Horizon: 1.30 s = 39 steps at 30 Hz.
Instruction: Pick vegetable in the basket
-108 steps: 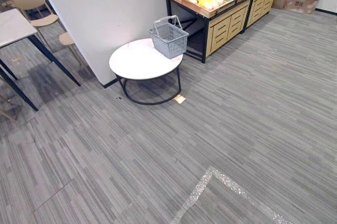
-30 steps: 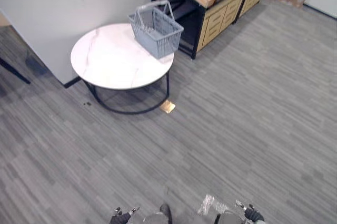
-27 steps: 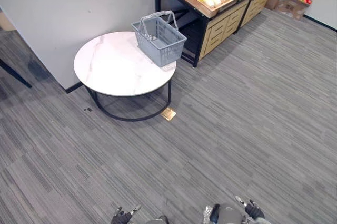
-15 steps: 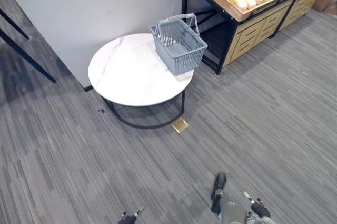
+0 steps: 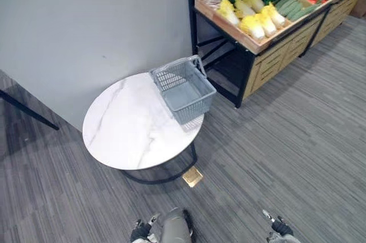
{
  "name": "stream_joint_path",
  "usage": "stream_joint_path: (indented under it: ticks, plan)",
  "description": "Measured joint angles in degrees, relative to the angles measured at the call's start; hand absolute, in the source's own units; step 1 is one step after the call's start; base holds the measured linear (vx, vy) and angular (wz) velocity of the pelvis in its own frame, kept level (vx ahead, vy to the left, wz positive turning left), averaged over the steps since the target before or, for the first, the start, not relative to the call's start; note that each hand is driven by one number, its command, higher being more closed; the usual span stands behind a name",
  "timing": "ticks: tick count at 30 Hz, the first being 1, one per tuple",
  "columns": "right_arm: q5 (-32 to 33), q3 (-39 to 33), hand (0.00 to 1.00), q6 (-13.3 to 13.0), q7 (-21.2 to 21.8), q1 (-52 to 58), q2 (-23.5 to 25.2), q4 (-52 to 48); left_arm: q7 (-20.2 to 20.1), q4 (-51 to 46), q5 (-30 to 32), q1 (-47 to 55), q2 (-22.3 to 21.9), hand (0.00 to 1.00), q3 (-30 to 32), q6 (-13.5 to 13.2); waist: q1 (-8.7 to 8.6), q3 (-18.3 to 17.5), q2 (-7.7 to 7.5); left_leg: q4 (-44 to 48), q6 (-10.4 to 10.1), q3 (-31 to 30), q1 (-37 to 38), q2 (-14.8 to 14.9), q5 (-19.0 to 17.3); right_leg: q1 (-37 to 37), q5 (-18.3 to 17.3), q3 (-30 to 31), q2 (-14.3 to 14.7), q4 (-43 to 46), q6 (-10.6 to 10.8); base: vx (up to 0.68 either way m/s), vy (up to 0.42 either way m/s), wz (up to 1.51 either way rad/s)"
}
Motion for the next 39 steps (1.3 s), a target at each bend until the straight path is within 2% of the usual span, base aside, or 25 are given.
stream_joint_path:
  ticks: [2,3,6,7,8,9,10,11,12,13,14,15,16,17,19,21,23,25,26,27,29,30,32,35,39]
  plan:
    - [-0.08,1.94,0.00,-0.14,-0.06,0.14,1.74,-0.82,0.05,-0.28,0.00,-0.05,1.09,0.00,0.21,-0.04,-0.35,-0.64,-2.59,-1.59,0.64,0.31,0.08,-2.20,-0.17,-0.44,0.62,1.47,-0.24,-0.47,-1.26,0.40,0.074,0.25]
    - [-0.36,3.44,0.00,-0.17,0.00,-0.44,3.45,-1.51,0.00,-0.31,-0.02,-0.01,1.30,0.00,1.96,0.07,0.42,-0.66,-4.02,1.52,1.86,1.27,-0.33,-1.95,-2.32,0.47,2.89,1.53,0.03,-1.48,-2.50,0.50,0.054,0.04]
    - [-1.33,4.19,0.00,-0.23,0.50,-1.73,5.31,-1.36,-0.01,1.70,0.01,1.19,1.15,0.00,4.65,0.41,0.79,-0.62,-4.07,11.00,2.87,6.55,0.21,2.71,-3.42,3.11,10.70,6.13,-0.17,-2.19,-2.56,0.31,0.091,-0.44]
    - [-1.71,4.27,0.00,-0.32,0.62,-1.11,5.25,-1.31,-0.10,2.66,-0.10,2.27,1.07,0.00,4.92,0.96,1.17,-2.23,-4.86,8.19,2.12,6.22,1.14,1.02,-4.10,1.92,11.78,8.12,-0.73,0.60,-1.98,0.18,0.186,-0.70]
    - [-1.71,4.31,0.00,-0.37,0.59,-0.12,3.92,-0.77,0.03,3.08,0.02,3.75,0.03,0.00,4.85,1.38,1.43,-4.44,-2.47,2.91,1.93,5.53,2.81,1.17,-6.23,-0.29,10.62,8.51,-0.01,6.41,-0.39,0.20,0.254,-0.48]
    - [-1.80,4.35,0.00,-0.31,0.53,-1.08,3.42,0.66,-0.08,3.57,0.03,4.59,1.19,0.00,3.00,1.31,0.79,-5.18,-2.92,-0.39,1.53,6.05,5.89,-0.98,-9.05,-7.45,7.40,9.67,-4.25,24.49,4.49,0.25,0.244,-0.08]
    - [-2.06,4.40,0.00,-0.16,0.56,-1.54,3.21,1.08,-0.06,3.33,0.03,4.24,2.46,0.00,1.68,1.23,-0.03,-4.42,-4.14,-1.62,1.39,5.76,7.63,-2.28,-8.94,-13.13,9.43,12.08,-6.14,36.87,6.85,0.22,0.160,0.29]
    - [-2.25,4.45,0.00,-0.23,0.57,-1.72,3.22,0.97,0.05,2.93,-0.01,4.01,3.45,0.00,0.87,1.27,-0.39,-3.52,-4.56,-2.39,1.40,5.25,8.90,-3.32,-8.95,-16.37,11.88,13.38,-6.88,44.25,8.44,0.25,0.100,0.50]
    - [-2.25,4.44,0.00,-0.28,0.61,-1.84,3.03,0.93,0.26,2.89,-0.09,3.73,4.51,0.00,0.42,1.32,-1.03,-2.59,-6.01,-3.62,1.60,3.69,11.62,-5.03,-9.08,-20.73,12.40,13.28,-8.12,54.95,8.50,0.26,0.065,0.77]
    - [-2.27,4.83,0.00,-0.28,0.57,-1.80,2.57,0.85,0.32,2.88,-0.11,3.70,4.69,0.00,-0.30,1.33,-1.69,-2.40,-6.49,-5.01,1.74,1.67,14.29,-5.98,-9.24,-23.10,10.86,11.28,-8.58,59.72,6.33,0.28,0.046,0.85]
    - [-2.28,5.09,0.00,-0.27,0.55,-1.61,2.22,0.79,0.32,2.81,-0.11,3.64,4.61,0.00,-0.77,1.32,-1.86,-2.36,-6.43,-5.75,1.72,0.85,15.53,-6.24,-9.31,-23.99,9.40,9.98,-8.65,60.12,5.62,0.30,0.016,0.94]
    - [-2.25,5.87,0.00,-0.34,0.51,-1.17,1.46,0.64,0.50,2.77,-0.14,3.34,4.57,0.00,-1.26,1.31,-1.96,-2.19,-6.25,-7.30,1.51,-0.96,17.57,-6.64,-9.42,-25.22,5.19,7.13,-9.20,57.96,4.00,0.23,-0.010,0.74]
    - [-2.25,6.28,0.00,-0.32,0.48,-1.08,1.12,0.71,0.70,2.69,-0.14,3.16,4.53,0.00,-1.29,1.31,-2.02,-2.10,-6.07,-7.66,1.21,-2.09,18.39,-6.74,-9.60,-25.49,3.29,5.54,-9.59,55.44,2.92,0.30,-0.052,0.95]
    - [-2.20,6.48,0.00,-0.35,0.47,-0.83,0.80,0.70,1.24,2.37,-0.17,2.52,4.14,0.00,-1.29,1.23,-2.05,-1.97,-5.69,-8.51,0.86,-4.43,19.53,-6.89,-9.81,-25.63,1.32,3.59,-9.87,46.65,1.26,0.32,-0.104,0.92]
    - [-2.20,5.68,0.00,-0.40,0.46,-0.57,0.66,0.79,1.51,2.34,-0.24,1.40,3.55,0.00,-1.19,1.15,-1.89,-2.06,-5.31,-9.50,-0.10,-7.91,19.83,-7.11,-10.02,-25.01,1.88,5.44,-8.67,26.76,1.64,0.34,-0.149,1.02]
    - [-2.24,4.20,0.00,-0.37,0.48,-0.26,0.63,0.91,1.50,2.40,-0.29,0.44,3.30,0.00,-1.25,1.13,-1.94,-1.81,-4.92,-9.87,-2.71,-13.23,20.01,-7.28,-10.29,-24.79,5.60,11.27,-7.85,9.86,1.63,0.39,-0.237,1.15]
    - [-2.27,4.23,0.00,-0.21,0.40,0.45,0.69,0.99,1.48,2.39,-0.44,0.56,3.31,0.00,-1.34,1.00,-1.96,-1.77,-5.12,-9.00,-4.52,-17.27,20.35,-6.99,-11.17,-23.29,8.83,12.87,-7.76,5.91,2.17,0.40,-0.350,1.31]
    - [-2.95,4.35,0.00,-0.04,0.57,1.02,1.32,1.07,1.46,2.39,-1.41,0.51,4.05,0.00,-1.79,0.75,-2.18,-2.25,-6.72,-8.49,-6.85,-21.52,20.33,-7.07,-12.59,-20.73,15.11,10.73,-7.73,3.48,1.34,0.46,-0.543,1.32]
    - [-3.55,4.30,0.00,0.11,0.48,-0.10,-0.07,1.19,1.41,2.87,-1.90,0.43,2.46,0.00,-1.80,0.79,-2.01,-2.74,-3.34,-8.22,-9.36,-22.31,19.42,-3.41,-11.72,-20.31,14.87,7.72,-4.66,4.10,0.33,0.42,-0.494,1.01]
    - [-3.92,4.29,0.00,-0.14,0.55,-1.05,-1.36,0.91,1.27,2.92,-2.23,0.74,1.45,0.00,-1.73,0.66,-2.29,-2.95,-2.19,-9.08,-11.34,-21.98,17.76,-0.81,-10.14,-19.79,13.20,4.10,-2.90,3.00,-1.61,0.32,-0.344,0.84]
    - [-3.98,4.14,0.00,-0.19,0.44,-2.75,-2.66,0.99,1.27,3.30,-2.34,0.66,0.47,0.00,-1.67,0.77,-2.90,-2.81,-0.12,-11.94,-13.04,-20.60,17.71,1.83,-7.37,-18.72,12.26,0.31,-0.89,2.12,-3.09,0.24,-0.317,0.96]
    - [-3.95,4.04,0.00,-0.25,0.45,-3.14,-3.28,0.96,1.12,4.17,-2.34,0.56,0.50,0.00,-1.69,0.79,-3.55,-2.71,0.10,-14.38,-13.54,-15.86,17.45,2.86,-2.86,-17.27,11.62,-3.42,-0.45,1.83,-4.07,0.17,-0.269,1.14]
    - [-3.86,1.95,0.00,-0.21,0.27,-3.05,-3.52,1.07,0.91,4.23,-2.23,0.58,0.52,0.00,-2.04,0.87,-3.82,-2.68,0.10,-16.08,-12.61,-8.57,17.99,3.20,0.80,-15.45,11.22,-5.69,-0.06,1.93,-4.65,0.09,-0.164,0.96]
    - [-3.67,1.43,0.00,-0.38,-0.59,-3.34,-3.93,0.87,0.29,4.13,-2.09,0.62,0.77,0.00,-2.28,0.92,-3.56,-2.98,0.58,-17.73,-11.94,-4.11,18.27,3.42,1.70,-14.67,10.83,-6.57,1.03,1.06,-4.82,0.05,-0.065,0.35]
    - [-3.58,1.07,0.00,-0.08,-0.78,-3.56,-2.81,1.02,-0.10,4.14,-1.22,0.50,1.76,0.00,-2.26,1.17,-3.82,-2.59,-0.36,-20.41,-11.76,-2.28,18.13,2.44,1.46,-15.71,10.61,-5.75,1.00,-1.75,-4.44,-0.04,0.002,-0.14]
